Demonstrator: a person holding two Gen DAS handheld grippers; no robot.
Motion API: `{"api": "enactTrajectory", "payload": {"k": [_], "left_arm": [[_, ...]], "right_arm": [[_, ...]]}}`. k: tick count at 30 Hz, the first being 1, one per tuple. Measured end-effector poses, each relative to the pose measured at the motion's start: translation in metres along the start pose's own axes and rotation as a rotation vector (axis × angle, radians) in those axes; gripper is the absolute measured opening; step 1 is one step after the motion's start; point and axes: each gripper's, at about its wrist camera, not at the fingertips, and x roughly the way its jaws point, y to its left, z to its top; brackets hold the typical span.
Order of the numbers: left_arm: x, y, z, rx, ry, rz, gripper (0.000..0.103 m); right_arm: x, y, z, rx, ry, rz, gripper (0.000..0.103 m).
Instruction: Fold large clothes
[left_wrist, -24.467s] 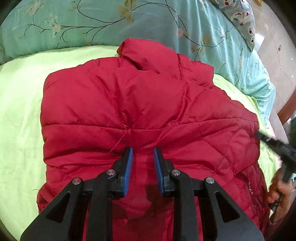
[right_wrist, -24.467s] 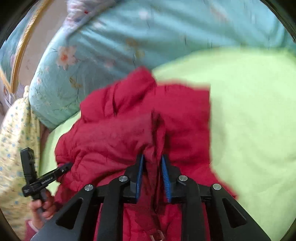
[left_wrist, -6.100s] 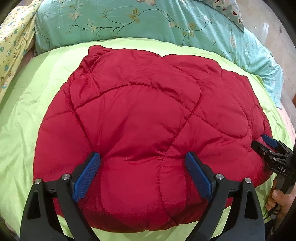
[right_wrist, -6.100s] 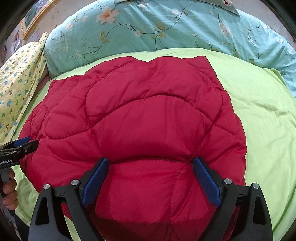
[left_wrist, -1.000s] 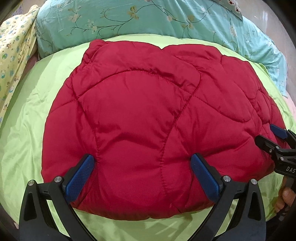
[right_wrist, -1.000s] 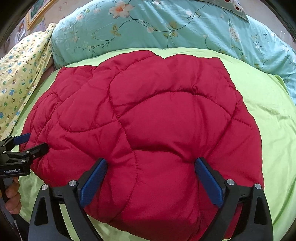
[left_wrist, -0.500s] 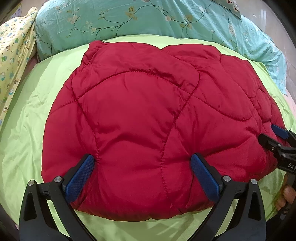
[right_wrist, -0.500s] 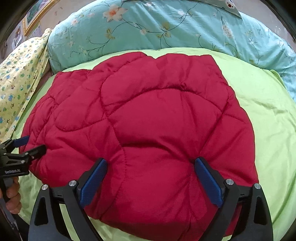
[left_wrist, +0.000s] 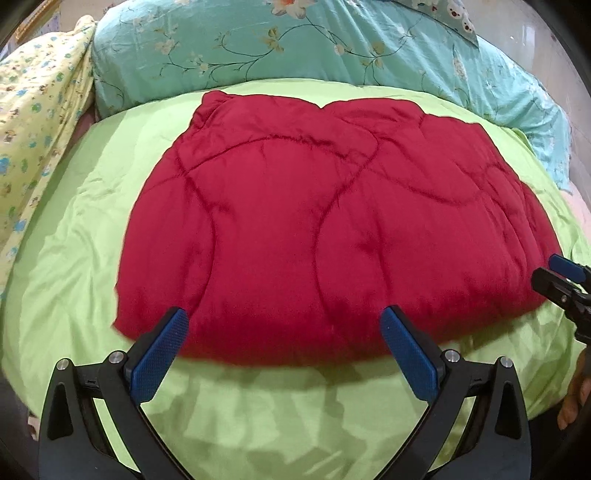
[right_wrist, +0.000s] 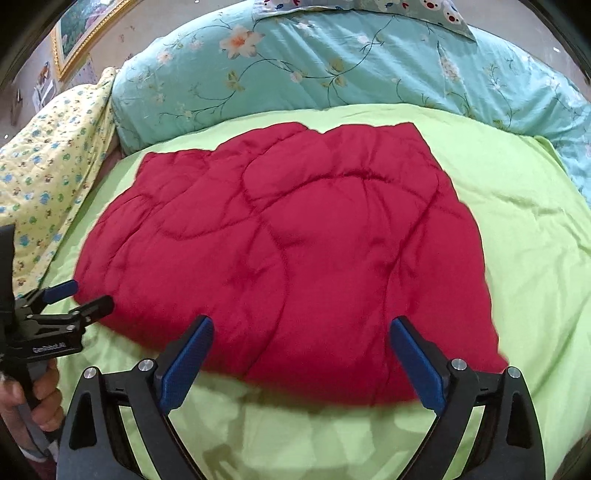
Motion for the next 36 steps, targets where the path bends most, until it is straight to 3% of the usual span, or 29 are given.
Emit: {"api": "enactTrajectory", "payload": {"k": [9,20,36], "left_arm": [[-0.029,-0.006,-0.036,0.061,0.004,0.037,0.103],[-0.078,0.003,-0.018,0.032,-0.045,0.033,0.103],[-0.057,0.006,-0.011,0.046,0.0,0.073,0.103]], "right_arm": [[-0.02,0.025,-0.038,-0.075,0.059,0.007,0.097],[-0.069,0.043,-0.016,-0.074,0.004,0.038,0.1],[-0.04,0.042,-0.01,-0.059,0.057,0.01,0.1]]}}
